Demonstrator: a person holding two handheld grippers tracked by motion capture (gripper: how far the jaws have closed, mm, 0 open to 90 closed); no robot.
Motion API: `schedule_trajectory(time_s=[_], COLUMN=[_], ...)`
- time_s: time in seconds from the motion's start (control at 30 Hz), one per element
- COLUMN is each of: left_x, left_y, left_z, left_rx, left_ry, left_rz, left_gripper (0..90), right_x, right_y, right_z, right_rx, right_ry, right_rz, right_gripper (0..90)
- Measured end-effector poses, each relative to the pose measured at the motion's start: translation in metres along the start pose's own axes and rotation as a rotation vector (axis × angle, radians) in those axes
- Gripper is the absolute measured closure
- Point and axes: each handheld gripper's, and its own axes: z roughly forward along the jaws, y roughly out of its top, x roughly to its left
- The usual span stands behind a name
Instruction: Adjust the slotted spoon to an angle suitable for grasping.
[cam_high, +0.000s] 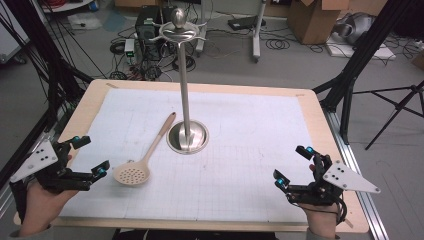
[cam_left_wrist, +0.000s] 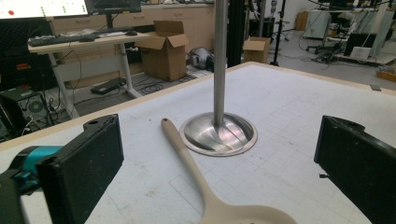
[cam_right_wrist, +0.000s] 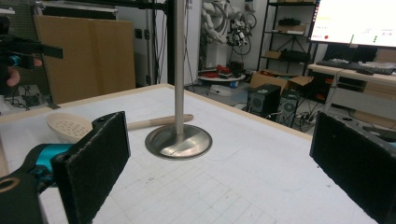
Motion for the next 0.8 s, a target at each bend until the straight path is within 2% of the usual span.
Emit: schedule_trajectory(time_s=[0.13, 0.4, 0.57, 0.67, 0.73, 0.8], left_x=[-0.0010, 0.0012, 0.0020, 0.0020, 0.0032, 0.0064], left_y=[-0.0014, -0.0028, -0.0005, 0.0001, -0.0015, -0.0029], left_z=[0.0011, 0.0000, 0.0022, 0.0033, 0.0054, 0.0086], left_rx=[0.004, 0.003, 0.012, -0.007, 0.016, 0.055], left_ry=[-0.002, 0.003, 0.023, 0.036, 0.040, 0.034], left_rz=[-0.004, -0.013, -0.006, -0.001, -0.001, -0.034], left_gripper=[1.7, 1.7, 1.7, 1.7, 1.7, 1.8], right_x=[0.0004, 0.0009, -0.0006, -0.0004, -0.0009, -0.0020], right_y=[-0.0013, -0.0001, -0.0036, -0.0048, -0.0042, -0.0032], right_z=[-0.0003, 0.0018, 0.0086, 0.0080, 0.0061, 0.0041], right_rx=[0.014, 0.008, 0.022, 0.030, 0.023, 0.012], right_ry=[-0.002, 0.002, 0.022, 0.031, 0.031, 0.027], right_rz=[0.010, 0.005, 0.013, 0.015, 0.021, 0.021], right_gripper=[3.7, 3.7, 3.7, 3.7, 3.7, 3.7])
